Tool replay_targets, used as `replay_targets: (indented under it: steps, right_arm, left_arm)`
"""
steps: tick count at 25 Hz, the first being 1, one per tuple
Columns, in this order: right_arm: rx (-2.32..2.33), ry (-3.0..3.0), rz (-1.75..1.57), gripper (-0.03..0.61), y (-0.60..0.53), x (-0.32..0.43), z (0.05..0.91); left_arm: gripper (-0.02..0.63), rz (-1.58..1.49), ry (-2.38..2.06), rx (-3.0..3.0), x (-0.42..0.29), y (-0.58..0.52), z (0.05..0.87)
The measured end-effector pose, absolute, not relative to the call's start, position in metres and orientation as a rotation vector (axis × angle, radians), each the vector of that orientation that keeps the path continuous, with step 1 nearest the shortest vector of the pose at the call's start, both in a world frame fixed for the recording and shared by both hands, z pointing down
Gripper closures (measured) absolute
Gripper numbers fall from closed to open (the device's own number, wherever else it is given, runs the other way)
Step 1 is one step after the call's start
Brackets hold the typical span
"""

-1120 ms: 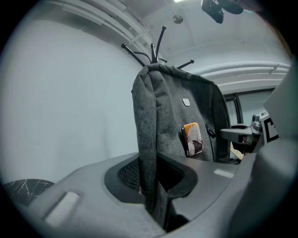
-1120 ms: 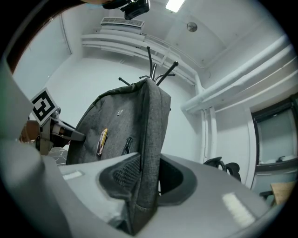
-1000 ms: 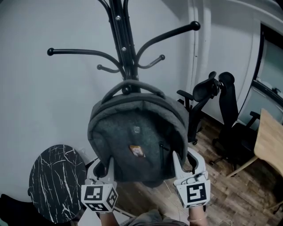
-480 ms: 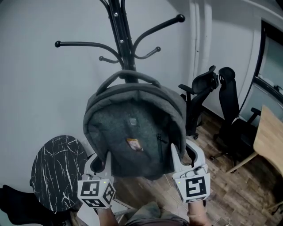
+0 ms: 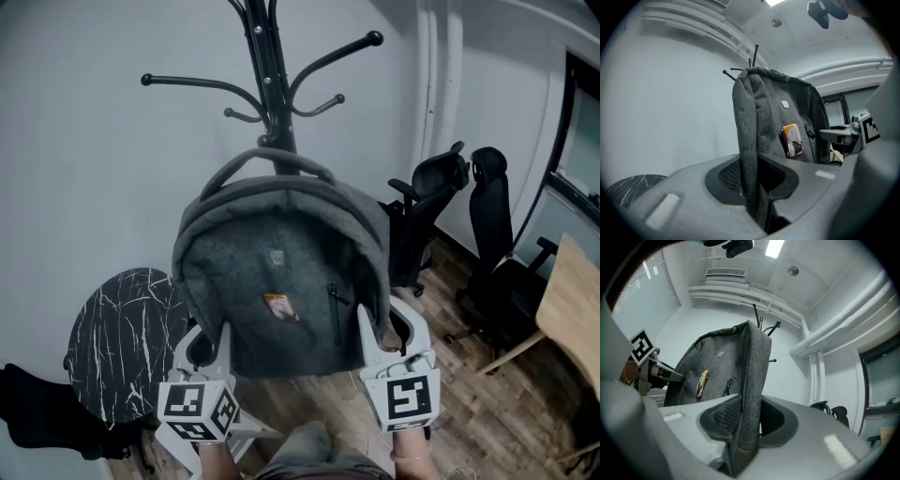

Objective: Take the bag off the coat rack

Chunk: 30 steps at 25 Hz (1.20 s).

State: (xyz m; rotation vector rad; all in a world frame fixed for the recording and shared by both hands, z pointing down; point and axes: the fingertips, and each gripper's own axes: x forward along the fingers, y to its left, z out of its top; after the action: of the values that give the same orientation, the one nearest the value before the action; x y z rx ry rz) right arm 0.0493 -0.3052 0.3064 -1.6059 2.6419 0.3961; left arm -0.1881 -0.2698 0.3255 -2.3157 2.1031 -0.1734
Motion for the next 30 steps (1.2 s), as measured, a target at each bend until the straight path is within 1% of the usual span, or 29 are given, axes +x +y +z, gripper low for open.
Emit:
replay_targets:
  steps: [17, 30]
  right_arm:
    - [-1.615, 2.647, 0.362, 0.477, -0.280, 0.058, 0.314]
    - [-1.697, 2.639, 0.327, 0.477, -0.235, 0.048, 0.322]
  left_arm:
    - [0.544, -0.208, 2.121, -2.296, -0.178, -0.239, 0.325]
    - [0.545, -0.207, 2.085, -2.363, -0.189, -0.202, 0.334]
